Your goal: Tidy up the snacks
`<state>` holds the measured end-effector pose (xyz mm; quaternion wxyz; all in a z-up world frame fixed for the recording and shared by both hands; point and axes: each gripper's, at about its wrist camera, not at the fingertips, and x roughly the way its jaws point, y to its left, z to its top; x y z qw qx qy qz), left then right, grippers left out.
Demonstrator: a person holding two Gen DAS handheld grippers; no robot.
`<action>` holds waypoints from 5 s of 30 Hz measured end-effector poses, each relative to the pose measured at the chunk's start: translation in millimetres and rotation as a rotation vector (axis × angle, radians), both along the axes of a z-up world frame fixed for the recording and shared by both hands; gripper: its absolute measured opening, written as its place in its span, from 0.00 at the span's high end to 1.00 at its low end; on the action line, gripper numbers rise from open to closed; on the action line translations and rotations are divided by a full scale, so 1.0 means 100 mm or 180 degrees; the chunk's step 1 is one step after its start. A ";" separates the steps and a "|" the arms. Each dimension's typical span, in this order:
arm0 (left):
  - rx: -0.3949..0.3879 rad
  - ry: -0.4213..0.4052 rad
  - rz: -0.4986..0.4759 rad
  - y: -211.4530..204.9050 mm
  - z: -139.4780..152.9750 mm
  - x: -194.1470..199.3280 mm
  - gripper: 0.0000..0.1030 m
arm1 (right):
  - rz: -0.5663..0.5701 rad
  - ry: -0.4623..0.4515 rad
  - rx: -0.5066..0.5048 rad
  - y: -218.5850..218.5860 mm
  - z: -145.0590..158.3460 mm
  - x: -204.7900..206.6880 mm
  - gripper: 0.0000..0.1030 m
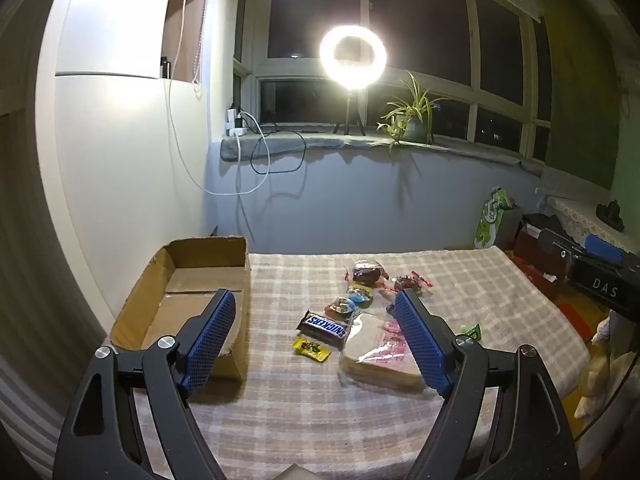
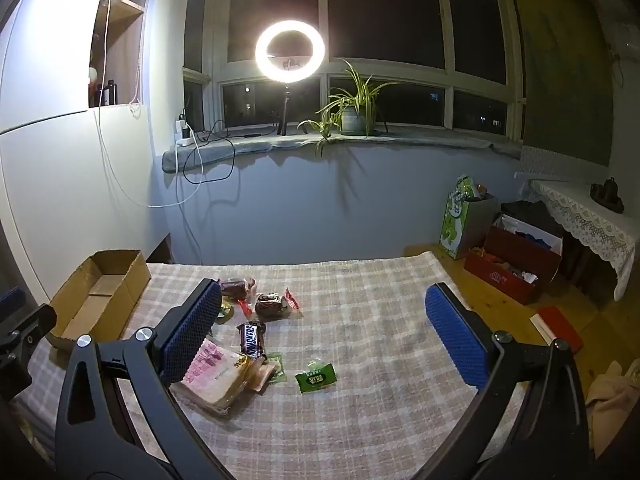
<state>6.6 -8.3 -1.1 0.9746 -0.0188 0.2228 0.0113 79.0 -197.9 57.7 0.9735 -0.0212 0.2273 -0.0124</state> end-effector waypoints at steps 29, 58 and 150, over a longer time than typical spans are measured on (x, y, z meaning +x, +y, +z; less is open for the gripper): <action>-0.0025 0.0022 -0.0047 0.05 0.02 0.09 0.20 | -0.0008 -0.0042 0.0050 0.08 0.05 0.09 0.00; -0.0033 0.0046 -0.0045 0.09 -0.01 0.11 0.20 | 0.0017 -0.0027 0.0046 0.15 0.04 0.15 0.00; -0.1048 0.1103 -0.0981 0.13 -0.84 0.92 0.49 | 0.1253 0.2013 0.1907 0.26 -1.27 0.89 0.60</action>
